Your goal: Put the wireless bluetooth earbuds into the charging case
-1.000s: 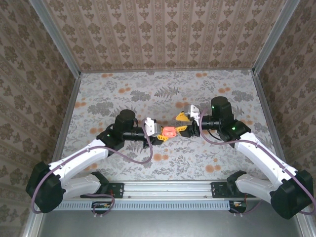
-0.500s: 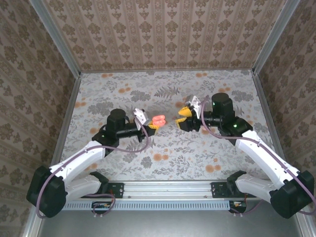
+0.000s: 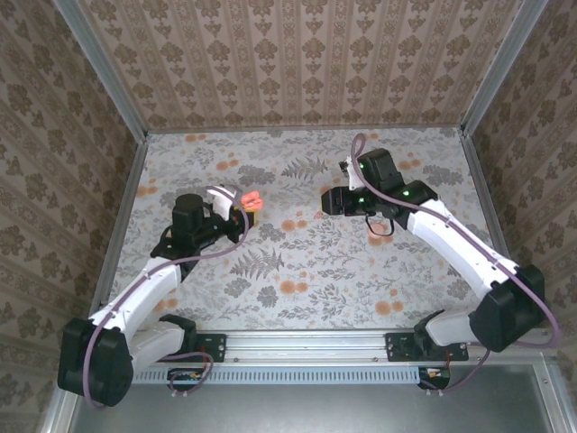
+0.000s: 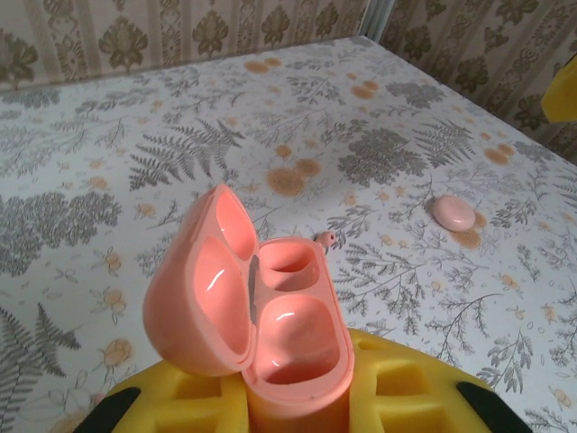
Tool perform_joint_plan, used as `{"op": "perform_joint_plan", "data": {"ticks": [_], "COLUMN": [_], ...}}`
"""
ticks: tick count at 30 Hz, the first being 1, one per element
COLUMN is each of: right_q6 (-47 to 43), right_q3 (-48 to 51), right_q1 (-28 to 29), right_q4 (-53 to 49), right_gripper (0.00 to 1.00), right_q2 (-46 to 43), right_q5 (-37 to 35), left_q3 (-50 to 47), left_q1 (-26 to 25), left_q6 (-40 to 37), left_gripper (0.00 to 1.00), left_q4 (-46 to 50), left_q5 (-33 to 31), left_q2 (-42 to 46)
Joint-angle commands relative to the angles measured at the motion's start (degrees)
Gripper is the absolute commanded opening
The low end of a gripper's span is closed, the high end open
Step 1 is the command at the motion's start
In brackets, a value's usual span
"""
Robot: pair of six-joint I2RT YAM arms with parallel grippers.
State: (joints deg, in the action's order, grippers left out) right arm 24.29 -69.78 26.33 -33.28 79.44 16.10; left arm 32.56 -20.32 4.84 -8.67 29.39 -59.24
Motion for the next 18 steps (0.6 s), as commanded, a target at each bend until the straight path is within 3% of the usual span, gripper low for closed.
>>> {"op": "perform_joint_plan", "data": {"ticks": [1, 18], "right_q6": [8.87, 11.87], "right_q3": [-3.18, -21.38], "right_q1": [0.39, 0.13], "right_q4": [-7.93, -12.96], "right_gripper": [0.53, 0.5], "right_q2": [5.21, 35.06], "right_q5": [-5.03, -7.25], "left_q3": [2.15, 5.68], "left_q1": [1.2, 4.39], "left_q6": [0.97, -3.88], "left_gripper": [0.19, 0.19], "left_q4": [2.29, 7.85], "left_q5": [-0.86, -1.14], "left_q2": [-0.14, -4.38]}}
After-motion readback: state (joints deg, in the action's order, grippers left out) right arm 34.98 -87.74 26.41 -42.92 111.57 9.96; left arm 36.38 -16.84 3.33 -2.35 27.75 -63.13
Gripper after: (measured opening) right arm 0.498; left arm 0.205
